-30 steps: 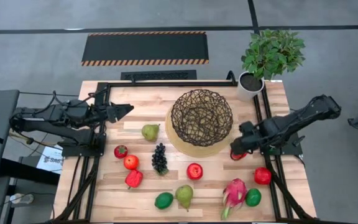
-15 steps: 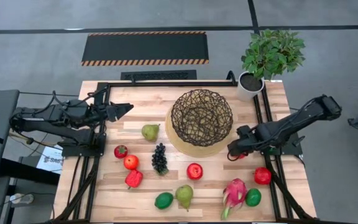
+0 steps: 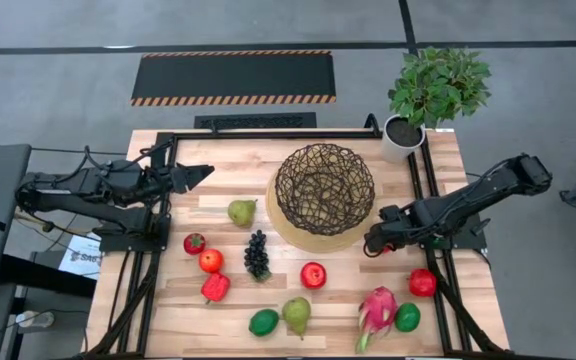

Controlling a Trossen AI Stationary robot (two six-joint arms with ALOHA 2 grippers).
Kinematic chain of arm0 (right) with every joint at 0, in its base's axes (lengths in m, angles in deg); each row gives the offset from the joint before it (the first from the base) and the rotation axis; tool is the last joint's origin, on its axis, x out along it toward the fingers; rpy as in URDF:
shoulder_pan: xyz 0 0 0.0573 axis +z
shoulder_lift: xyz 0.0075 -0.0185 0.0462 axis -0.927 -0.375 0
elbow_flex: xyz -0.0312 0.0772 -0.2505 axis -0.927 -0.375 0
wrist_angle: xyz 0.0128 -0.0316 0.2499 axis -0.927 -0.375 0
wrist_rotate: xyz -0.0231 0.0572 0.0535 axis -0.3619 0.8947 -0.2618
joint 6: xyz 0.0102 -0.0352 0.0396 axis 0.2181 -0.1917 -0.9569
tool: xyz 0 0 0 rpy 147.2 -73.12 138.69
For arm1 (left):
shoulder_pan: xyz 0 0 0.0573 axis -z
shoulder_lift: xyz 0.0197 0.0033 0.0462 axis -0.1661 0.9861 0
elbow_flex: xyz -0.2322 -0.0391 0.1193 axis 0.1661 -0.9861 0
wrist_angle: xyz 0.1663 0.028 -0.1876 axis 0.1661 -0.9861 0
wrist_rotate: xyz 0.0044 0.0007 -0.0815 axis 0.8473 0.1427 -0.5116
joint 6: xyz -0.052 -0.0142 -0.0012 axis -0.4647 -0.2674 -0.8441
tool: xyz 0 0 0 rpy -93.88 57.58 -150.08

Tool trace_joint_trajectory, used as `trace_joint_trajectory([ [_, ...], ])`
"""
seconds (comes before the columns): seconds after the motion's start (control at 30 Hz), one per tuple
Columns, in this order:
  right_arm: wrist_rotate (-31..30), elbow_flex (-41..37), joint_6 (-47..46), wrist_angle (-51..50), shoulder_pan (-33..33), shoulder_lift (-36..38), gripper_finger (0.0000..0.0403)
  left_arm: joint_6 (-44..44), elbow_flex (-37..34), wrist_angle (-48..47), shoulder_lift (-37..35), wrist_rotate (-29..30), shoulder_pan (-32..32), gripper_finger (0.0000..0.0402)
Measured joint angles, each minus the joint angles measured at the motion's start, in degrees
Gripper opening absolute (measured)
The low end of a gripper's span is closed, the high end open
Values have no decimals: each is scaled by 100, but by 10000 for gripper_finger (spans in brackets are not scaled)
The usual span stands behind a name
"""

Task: Build produce basket
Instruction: Put the red apple into the black basket

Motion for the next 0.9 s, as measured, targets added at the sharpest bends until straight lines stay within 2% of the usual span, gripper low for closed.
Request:
trace_joint_trajectory([
  [0.23,46,-9,47,-7,0,-5,289,0,-2,-4,0,5,0,345],
  [0.5,97,174,53,-93,152,5,282,-61,-2,-4,0,3,0,345],
  [0.9,152,1887,551,-914,484,30,282,-145,-2,-4,-1,3,0,345],
])
